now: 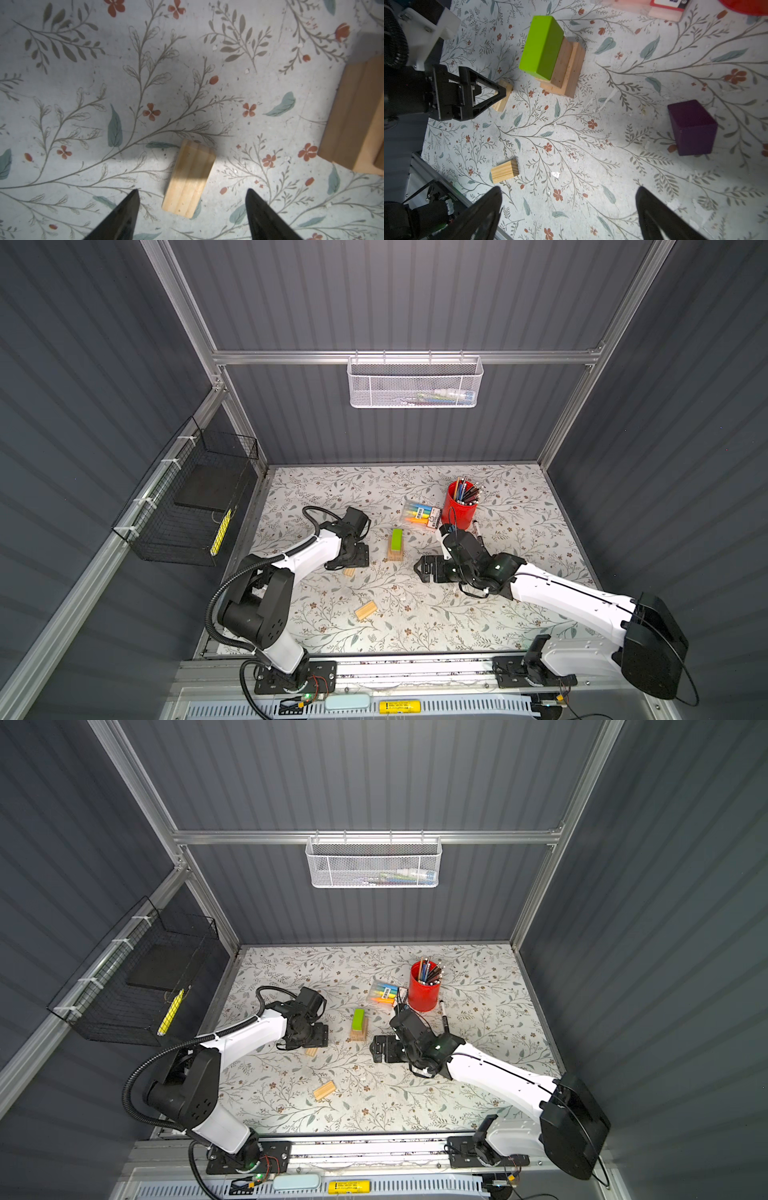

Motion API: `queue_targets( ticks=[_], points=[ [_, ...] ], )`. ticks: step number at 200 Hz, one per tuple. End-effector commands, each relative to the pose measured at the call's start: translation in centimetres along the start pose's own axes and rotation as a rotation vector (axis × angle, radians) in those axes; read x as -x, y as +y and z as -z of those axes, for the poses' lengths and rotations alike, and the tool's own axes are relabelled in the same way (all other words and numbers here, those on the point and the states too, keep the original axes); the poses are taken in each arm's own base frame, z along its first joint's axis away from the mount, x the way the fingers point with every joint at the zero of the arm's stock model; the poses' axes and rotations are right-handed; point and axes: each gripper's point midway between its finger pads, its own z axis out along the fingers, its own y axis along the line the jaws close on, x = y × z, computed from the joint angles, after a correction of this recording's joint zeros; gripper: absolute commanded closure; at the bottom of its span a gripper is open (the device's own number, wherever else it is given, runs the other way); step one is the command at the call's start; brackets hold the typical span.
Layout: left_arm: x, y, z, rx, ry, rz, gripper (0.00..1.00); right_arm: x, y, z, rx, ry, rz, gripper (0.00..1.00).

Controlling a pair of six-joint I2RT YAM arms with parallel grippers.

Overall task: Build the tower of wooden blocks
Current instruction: 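Grasp a small wooden block with the left gripper while the right gripper draws back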

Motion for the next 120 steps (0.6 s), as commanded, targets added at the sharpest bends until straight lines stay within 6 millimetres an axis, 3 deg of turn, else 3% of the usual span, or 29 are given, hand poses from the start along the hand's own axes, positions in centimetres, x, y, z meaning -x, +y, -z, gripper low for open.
queue_targets(
  ticks=[1, 78, 120],
  points=[
    [-0.5, 0.0, -0.7, -0.008, 0.028, -0.002, 0.22, 0.4, 0.3, 0.2, 0.016, -0.021, -0.008, 0.01],
    [-1.2, 0.3, -2.4, -0.052, 0.058, 0.051, 0.36, 0.5, 0.6, 0.6, 0.038, -0.035, -0.020, 0.01],
    [-1.9, 0.9, -2.3, -0.020, 0.090, 0.069, 0.47, 0.9, 0.5, 1.0, 0.034, -0.053, -0.016, 0.01]
  ],
)
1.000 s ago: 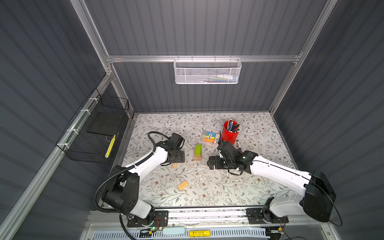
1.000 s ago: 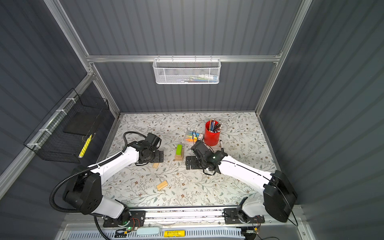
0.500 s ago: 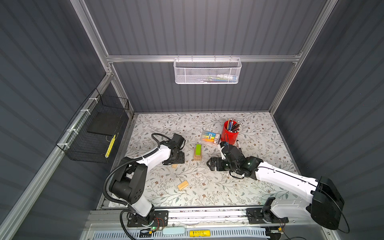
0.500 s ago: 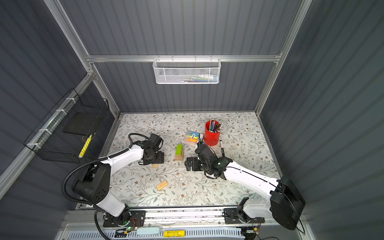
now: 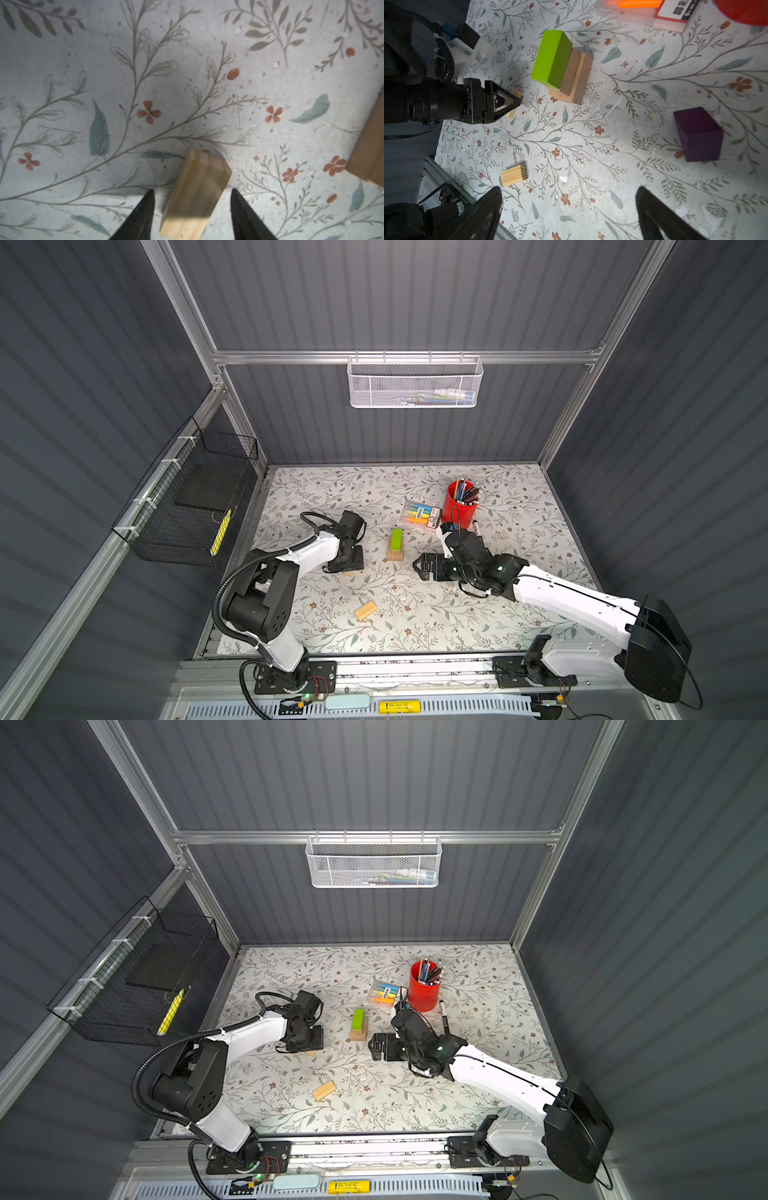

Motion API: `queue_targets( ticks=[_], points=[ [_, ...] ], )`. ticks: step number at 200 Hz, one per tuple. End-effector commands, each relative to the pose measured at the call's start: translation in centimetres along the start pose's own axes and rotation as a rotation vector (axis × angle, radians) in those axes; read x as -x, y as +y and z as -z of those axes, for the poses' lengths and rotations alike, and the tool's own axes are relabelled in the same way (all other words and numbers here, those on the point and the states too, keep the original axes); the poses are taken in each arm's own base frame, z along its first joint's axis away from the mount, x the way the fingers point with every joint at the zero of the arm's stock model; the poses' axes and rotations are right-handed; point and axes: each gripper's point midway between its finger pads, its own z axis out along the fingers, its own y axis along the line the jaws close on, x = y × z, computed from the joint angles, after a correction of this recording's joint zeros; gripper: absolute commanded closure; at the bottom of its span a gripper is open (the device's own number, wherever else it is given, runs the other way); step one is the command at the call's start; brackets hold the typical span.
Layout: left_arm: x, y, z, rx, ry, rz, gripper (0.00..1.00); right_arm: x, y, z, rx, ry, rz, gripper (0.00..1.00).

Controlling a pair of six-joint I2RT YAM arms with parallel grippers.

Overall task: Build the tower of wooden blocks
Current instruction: 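Grasp a small wooden block with the left gripper while the right gripper draws back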

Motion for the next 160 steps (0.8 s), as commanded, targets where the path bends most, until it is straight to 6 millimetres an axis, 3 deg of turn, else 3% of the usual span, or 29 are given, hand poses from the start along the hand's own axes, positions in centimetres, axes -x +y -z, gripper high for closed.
queue_targets(
  ticks=[1, 83, 160],
  points=[
    [-1.0, 0.4, -0.2, 0.013, 0.044, 0.019, 0.48, 0.3, 0.0, 0.5, 0.003, -0.022, 0.000, 0.01],
    [-2.1, -0.5, -1.2, -0.021, 0.097, 0.047, 0.62, 0.5, 0.3, 0.3, 0.014, -0.023, 0.000, 0.01],
    [-1.8, 0.8, -2.4, 0.091, 0.100, 0.044, 0.67, 0.3, 0.2, 0.1, 0.014, -0.019, 0.003, 0.01]
  ],
)
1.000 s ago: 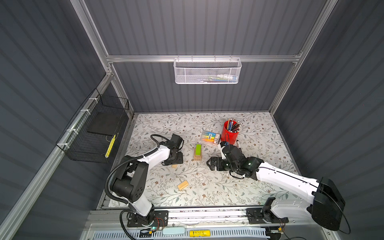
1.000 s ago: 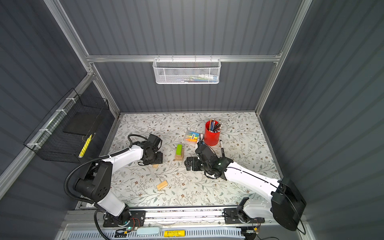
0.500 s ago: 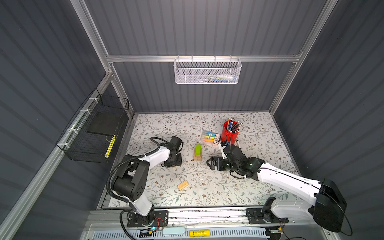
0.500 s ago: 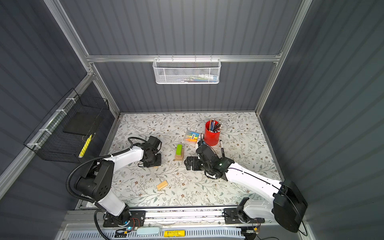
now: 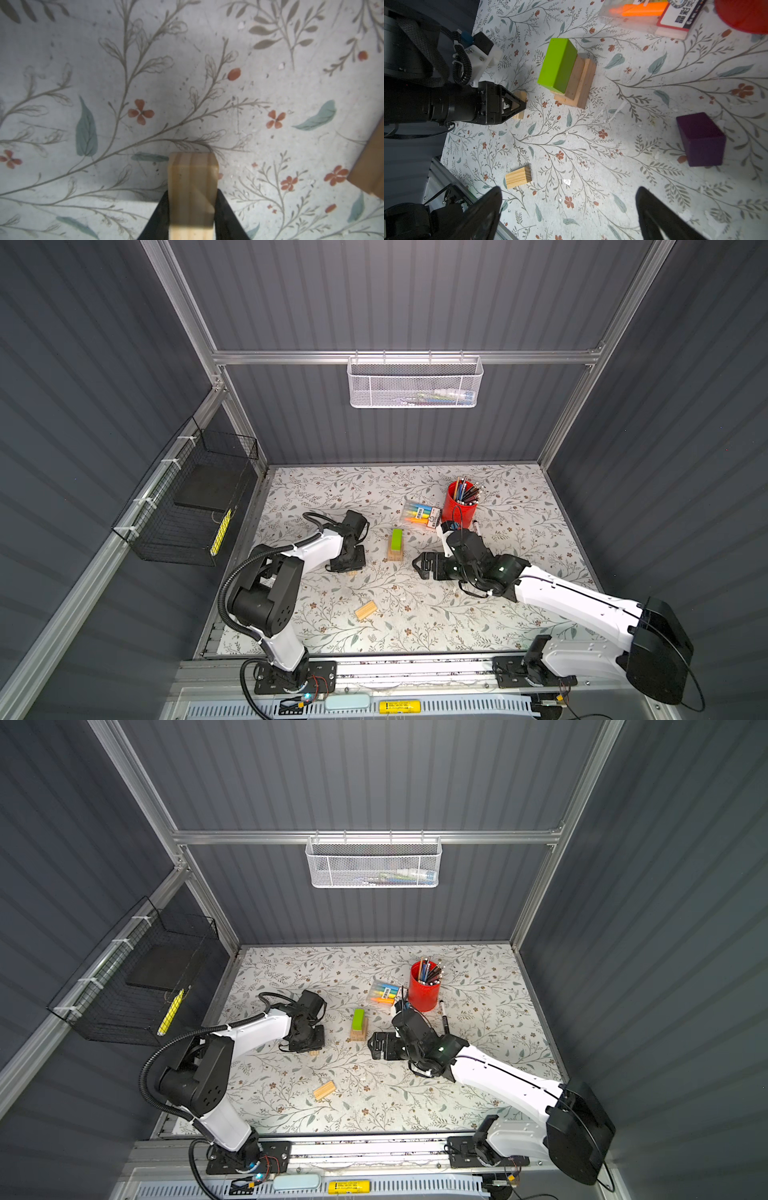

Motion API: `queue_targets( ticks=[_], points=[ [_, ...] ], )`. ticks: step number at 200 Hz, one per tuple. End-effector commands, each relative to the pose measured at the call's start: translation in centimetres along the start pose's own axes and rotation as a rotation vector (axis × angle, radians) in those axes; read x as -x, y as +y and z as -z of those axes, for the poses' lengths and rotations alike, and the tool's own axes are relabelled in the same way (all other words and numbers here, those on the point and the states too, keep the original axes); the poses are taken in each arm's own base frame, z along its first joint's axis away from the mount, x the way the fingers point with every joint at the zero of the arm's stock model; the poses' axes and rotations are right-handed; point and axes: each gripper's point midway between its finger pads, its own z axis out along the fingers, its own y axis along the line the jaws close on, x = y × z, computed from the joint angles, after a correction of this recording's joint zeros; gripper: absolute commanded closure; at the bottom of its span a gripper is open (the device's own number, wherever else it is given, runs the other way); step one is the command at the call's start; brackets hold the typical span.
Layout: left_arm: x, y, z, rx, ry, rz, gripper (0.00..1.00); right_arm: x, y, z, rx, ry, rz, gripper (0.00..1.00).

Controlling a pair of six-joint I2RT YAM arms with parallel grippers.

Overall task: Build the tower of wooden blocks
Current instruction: 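Grasp a small wooden block with the left gripper while the right gripper draws back, then carry the wooden block with the left gripper over the stack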

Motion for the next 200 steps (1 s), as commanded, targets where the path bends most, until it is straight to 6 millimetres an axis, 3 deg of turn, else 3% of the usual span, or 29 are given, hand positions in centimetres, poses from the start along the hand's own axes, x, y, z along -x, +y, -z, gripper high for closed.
queue_targets(
  ticks=[1, 58, 97, 155, 200],
  points=[
    [-1.7, 1.1, -1.8, 0.074, 0.071, -0.002, 0.67, -0.1, -0.2, -0.1, -0.005, 0.002, 0.002, 0.01],
    [-2.7, 1.1, -2.3, 0.123, 0.089, -0.033, 0.66, -0.2, -0.1, -0.2, 0.003, 0.006, 0.002, 0.01],
    [-2.5, 0.6, -1.9, 0.091, 0.074, -0.030, 0.73, 0.0, 0.2, 0.2, 0.012, 0.000, 0.007, 0.01],
    [-1.8, -0.2, 2.8, 0.033, 0.004, -0.027, 0.76, 1.0, 0.6, 2.0, 0.008, -0.017, 0.019, 0.01],
    [-1.8, -2.5, 8.0, -0.028, -0.048, -0.072, 0.77, 1.8, -0.2, 3.6, -0.009, -0.026, -0.015, 0.01]
  ],
)
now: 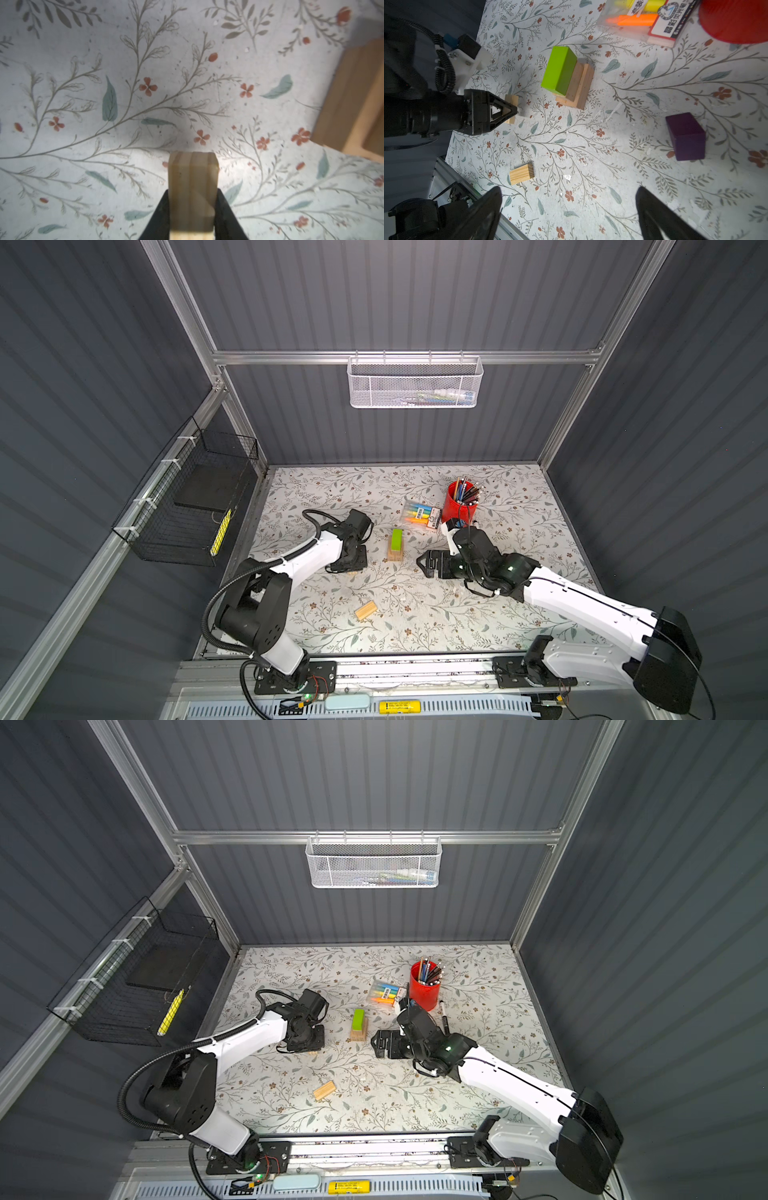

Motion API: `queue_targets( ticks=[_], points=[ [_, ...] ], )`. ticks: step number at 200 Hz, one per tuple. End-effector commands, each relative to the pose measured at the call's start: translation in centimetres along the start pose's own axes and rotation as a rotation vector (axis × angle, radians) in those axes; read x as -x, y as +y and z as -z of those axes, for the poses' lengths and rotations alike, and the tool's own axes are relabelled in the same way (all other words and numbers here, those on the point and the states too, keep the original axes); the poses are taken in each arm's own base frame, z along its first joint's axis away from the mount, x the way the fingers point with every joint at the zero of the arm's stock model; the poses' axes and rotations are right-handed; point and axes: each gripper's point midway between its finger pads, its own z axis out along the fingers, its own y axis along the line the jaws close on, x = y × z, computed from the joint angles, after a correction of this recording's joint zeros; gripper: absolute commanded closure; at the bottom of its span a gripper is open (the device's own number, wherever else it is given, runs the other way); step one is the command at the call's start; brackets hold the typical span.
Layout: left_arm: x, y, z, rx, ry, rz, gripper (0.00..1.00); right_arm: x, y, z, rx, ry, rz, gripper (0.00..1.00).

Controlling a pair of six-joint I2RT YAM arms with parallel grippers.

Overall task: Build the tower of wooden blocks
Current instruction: 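Carry the wooden block with the left gripper over the stack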

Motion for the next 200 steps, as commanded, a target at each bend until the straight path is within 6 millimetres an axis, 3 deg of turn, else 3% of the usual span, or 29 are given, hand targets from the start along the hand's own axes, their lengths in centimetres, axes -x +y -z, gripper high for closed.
queue_targets(
  ticks=[1, 44, 84, 88, 116, 200],
  points=[
    [-0.3, -1.3, 3.2, -0.029, -0.001, -0.018, 0.77, 0.8, -0.1, 1.4, -0.003, -0.010, -0.008, 0.01],
    [0.6, -5.5, 7.2, -0.121, -0.048, -0.075, 0.81, 0.8, -2.1, 2.4, -0.048, -0.005, -0.055, 0.01],
    [1.8, -8.6, 7.4, -0.123, -0.039, -0.131, 0.82, 0.8, -3.0, 2.3, -0.038, 0.003, -0.110, 0.01],
    [2.6, -9.4, 8.0, -0.136, -0.058, -0.135, 0.82, 0.9, -3.0, 2.3, -0.037, 0.003, -0.114, 0.01],
    [3.4, -11.2, 7.2, -0.126, -0.046, -0.172, 0.83, 1.0, -3.0, 2.2, -0.028, 0.001, -0.131, 0.01],
    [6.0, -13.0, 4.2, -0.047, -0.038, -0.228, 0.83, 1.2, -3.3, 1.8, -0.016, -0.002, -0.167, 0.01]
  ],
)
